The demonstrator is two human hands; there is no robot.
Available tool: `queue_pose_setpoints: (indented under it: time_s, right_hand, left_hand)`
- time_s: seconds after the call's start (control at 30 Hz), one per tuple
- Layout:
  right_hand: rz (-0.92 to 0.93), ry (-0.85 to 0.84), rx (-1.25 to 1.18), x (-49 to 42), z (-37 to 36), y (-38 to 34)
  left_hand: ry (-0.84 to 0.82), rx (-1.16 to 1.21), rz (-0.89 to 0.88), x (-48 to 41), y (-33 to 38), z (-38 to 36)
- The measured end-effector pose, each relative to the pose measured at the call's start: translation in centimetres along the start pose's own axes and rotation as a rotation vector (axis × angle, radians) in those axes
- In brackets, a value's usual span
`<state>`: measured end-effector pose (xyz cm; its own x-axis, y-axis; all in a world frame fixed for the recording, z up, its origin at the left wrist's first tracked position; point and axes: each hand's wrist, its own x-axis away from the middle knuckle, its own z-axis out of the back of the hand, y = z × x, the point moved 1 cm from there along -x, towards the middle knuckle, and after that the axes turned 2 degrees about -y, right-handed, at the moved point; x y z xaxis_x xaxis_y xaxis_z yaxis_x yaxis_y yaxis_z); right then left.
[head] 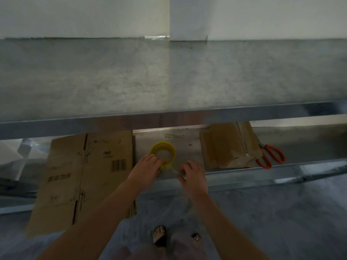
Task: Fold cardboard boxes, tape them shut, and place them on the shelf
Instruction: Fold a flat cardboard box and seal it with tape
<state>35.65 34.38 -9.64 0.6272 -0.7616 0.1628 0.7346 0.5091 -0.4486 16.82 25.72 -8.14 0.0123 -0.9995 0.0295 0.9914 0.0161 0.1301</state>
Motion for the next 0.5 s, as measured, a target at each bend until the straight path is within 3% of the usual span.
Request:
queue_pose_setpoints:
  time_s: [0.17, 0.37, 0.5]
  right_hand:
    - [-0.009, 0.034, -0.141, -0.1, 0.7, 0.3]
    - [0.068, -0.044, 0.054, 0.8, 0.7, -0.7]
    - [0.12, -0.068, -0.008, 1.6, 0.5, -0.3]
  left_hand:
    - [0.041, 0.046, -0.003, -0.4, -0.2, -0.1]
    - [0.023, 0.187, -0.056, 0.2, 0.3, 1.1]
    - [0.056, 0.261, -0.096, 1.1, 0.7, 3.6]
